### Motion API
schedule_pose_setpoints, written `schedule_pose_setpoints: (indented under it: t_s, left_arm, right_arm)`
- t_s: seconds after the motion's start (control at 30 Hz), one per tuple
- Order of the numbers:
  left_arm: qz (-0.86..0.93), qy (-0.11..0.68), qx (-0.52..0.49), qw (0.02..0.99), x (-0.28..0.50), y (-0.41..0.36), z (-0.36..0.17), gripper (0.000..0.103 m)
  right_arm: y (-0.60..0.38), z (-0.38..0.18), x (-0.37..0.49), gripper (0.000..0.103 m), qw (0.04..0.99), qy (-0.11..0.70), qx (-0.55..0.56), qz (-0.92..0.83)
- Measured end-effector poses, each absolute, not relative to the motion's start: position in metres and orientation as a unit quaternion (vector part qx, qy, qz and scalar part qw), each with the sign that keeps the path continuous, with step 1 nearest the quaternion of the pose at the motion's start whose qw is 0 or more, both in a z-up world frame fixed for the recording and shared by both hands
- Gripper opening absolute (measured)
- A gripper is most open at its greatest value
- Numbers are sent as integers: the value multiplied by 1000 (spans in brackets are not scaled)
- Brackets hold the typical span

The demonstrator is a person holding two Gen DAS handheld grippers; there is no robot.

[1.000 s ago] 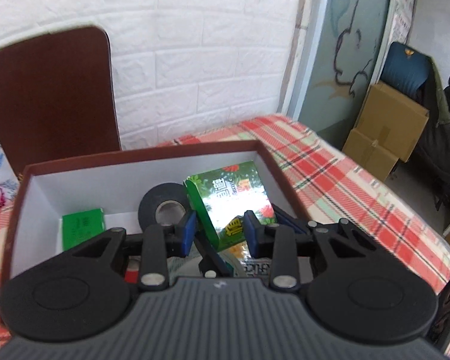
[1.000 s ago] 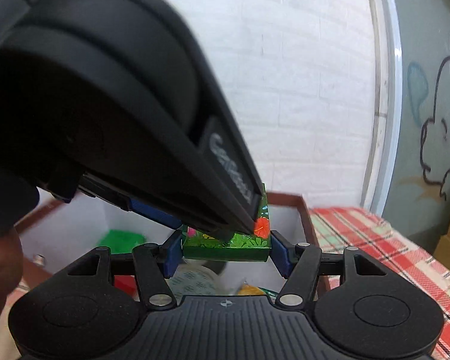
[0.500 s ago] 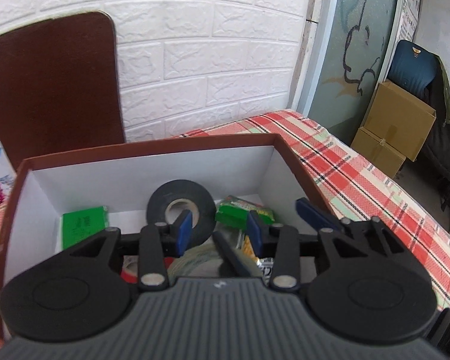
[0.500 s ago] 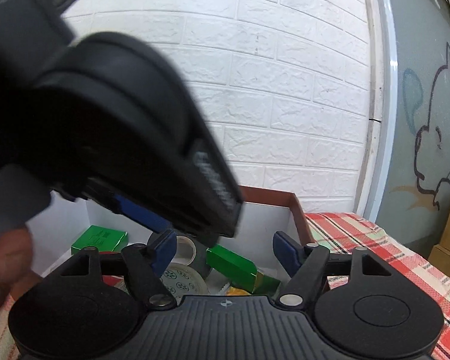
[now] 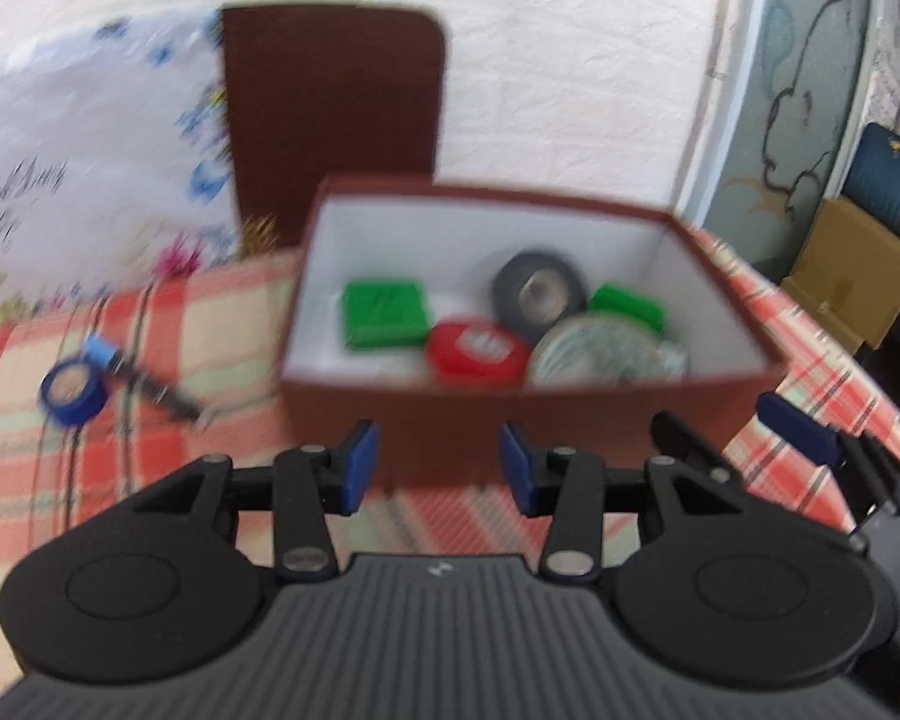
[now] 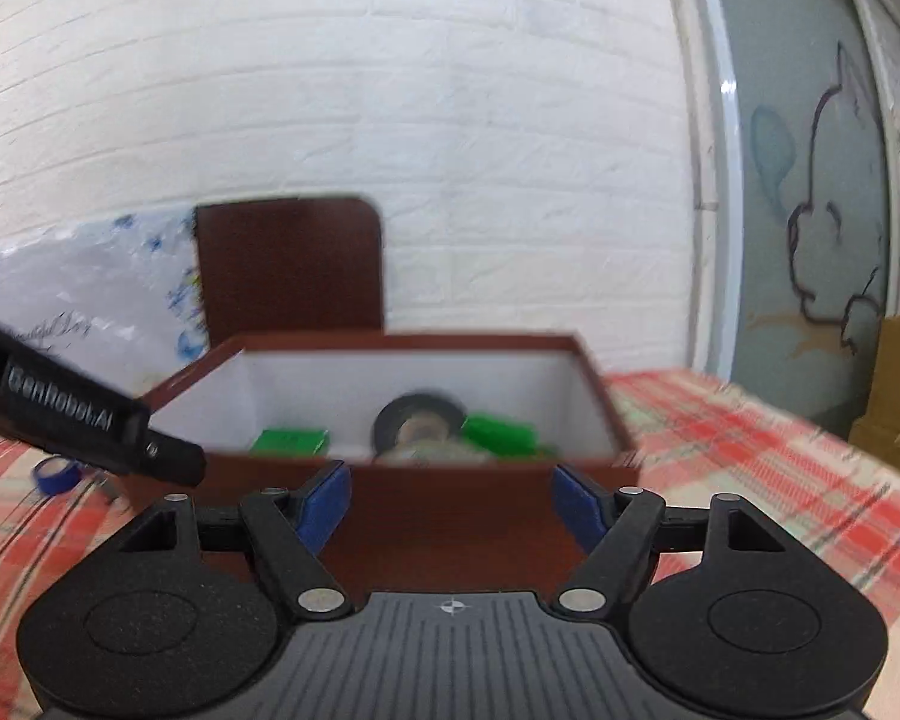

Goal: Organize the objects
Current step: 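Move the left gripper back over the table toward the marker, then grasp the blue-capped black marker with the right gripper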

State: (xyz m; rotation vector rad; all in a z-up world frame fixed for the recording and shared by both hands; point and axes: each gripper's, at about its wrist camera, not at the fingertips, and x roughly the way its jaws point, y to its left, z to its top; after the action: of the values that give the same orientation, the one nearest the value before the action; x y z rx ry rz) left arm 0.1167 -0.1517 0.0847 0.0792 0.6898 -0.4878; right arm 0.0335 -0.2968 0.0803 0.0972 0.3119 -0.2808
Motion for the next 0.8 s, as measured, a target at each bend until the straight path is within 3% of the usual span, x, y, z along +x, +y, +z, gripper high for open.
schedule_pose_setpoints:
  t_s: [0.17,0.33,0.4,0.47,0.53,0.57,0.63,0.8]
  left_arm:
    - [-167,392,33,904,122,-87,38,47]
    - [-86,386,14,918,131,3,19,47]
    - [-41,381,-5,924,139,42,15,54]
    - [-16,354,-12,935,145,75,11,54]
    - [21,303,37,952,147,90,1,70]
    - [14,294,13,956,148,103,-3,78]
    - [-3,285,-47,957,152,120,0,77]
    - [-13,276,-56,959,154,119,-2,77]
  right_arm:
    - [-240,51,32,72,963,249,79,-66]
    - [-162,46,50,72,958,287,0,23]
    - [-132,44,63,71,953,297,-21,61]
    - [-107,47,79,70,952,289,-52,89]
    - [-91,54,102,66,952,279,-82,96]
    - [-86,57,114,65,954,268,-98,91]
    - [-80,65,142,63,959,241,-126,75]
    - [-89,66,215,50,957,252,-143,31]
